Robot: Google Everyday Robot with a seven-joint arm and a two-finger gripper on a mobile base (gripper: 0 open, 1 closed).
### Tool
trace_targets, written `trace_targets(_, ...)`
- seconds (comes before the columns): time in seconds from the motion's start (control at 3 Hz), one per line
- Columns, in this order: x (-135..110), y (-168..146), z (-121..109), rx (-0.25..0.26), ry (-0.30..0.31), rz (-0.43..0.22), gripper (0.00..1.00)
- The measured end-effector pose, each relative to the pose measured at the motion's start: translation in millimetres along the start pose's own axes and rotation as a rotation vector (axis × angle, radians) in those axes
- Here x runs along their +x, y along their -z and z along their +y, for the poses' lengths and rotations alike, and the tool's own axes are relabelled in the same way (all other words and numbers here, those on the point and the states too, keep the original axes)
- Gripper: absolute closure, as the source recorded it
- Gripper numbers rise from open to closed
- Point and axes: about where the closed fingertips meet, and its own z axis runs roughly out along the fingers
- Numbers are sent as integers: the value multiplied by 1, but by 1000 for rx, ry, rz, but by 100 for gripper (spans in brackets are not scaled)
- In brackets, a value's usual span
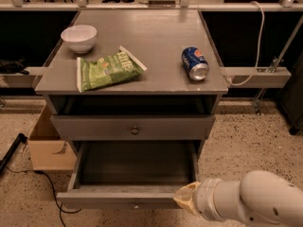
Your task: Close middle drawer
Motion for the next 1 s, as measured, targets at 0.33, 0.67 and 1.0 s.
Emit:
trace_targets(0.33, 23, -26, -21, -6, -89, -4, 100)
trace_targets(0.67, 37, -45, -40, -7, -147, -20, 100)
trace_targets(1.0, 58, -49, -37, -7, -190, -41, 100)
